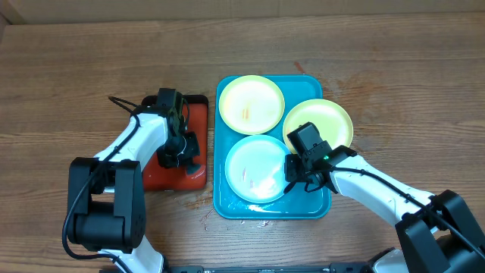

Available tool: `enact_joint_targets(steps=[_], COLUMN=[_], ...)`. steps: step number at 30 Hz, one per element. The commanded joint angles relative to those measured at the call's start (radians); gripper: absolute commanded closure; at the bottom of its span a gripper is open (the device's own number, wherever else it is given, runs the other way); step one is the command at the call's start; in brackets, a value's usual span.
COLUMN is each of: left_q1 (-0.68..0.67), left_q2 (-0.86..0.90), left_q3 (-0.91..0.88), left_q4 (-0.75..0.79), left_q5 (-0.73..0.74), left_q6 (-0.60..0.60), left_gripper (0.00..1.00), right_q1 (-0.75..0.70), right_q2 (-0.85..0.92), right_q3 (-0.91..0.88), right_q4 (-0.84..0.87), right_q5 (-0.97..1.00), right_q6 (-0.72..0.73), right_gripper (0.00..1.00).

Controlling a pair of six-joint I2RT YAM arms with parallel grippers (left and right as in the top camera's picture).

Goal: Clean dirty plates on tray and stack at the side
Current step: 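Grasp the green-and-pink sponge with the left gripper and lift it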

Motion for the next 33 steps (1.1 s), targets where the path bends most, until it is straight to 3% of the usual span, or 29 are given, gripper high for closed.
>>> enact_joint_targets(steps=[1, 15, 25, 33], left_q1=[-0.006, -0.007, -0.008, -0.008], left_q2=[0.001, -0.068, -0.107, -0.081], left_q3=[0.032, 0.359, 0.327, 0.085], left_q4=[-0.060, -0.323, -0.273, -0.043], left_q5=[-0.009, -0.109, -0.179, -0.158], left_q6=[-0.006, 0.035, 0.054, 0.057], left_gripper=[0.96, 0.96, 0.96, 0.96], right_q1=[-0.006, -0.006, -0.006, -0.006], right_q2=[-0.007, -0.007, -0.007, -0.007], right_q3=[-0.004, -0.004, -0.004, -0.004], right_q4=[0.006, -0.010, 0.010, 0.007], right_q5=[0.014, 0.014, 0.014, 0.014], right_q6=[-0.002, -0.002, 0.006, 0.028], right_gripper=[0.90, 0.90, 0.91, 0.91])
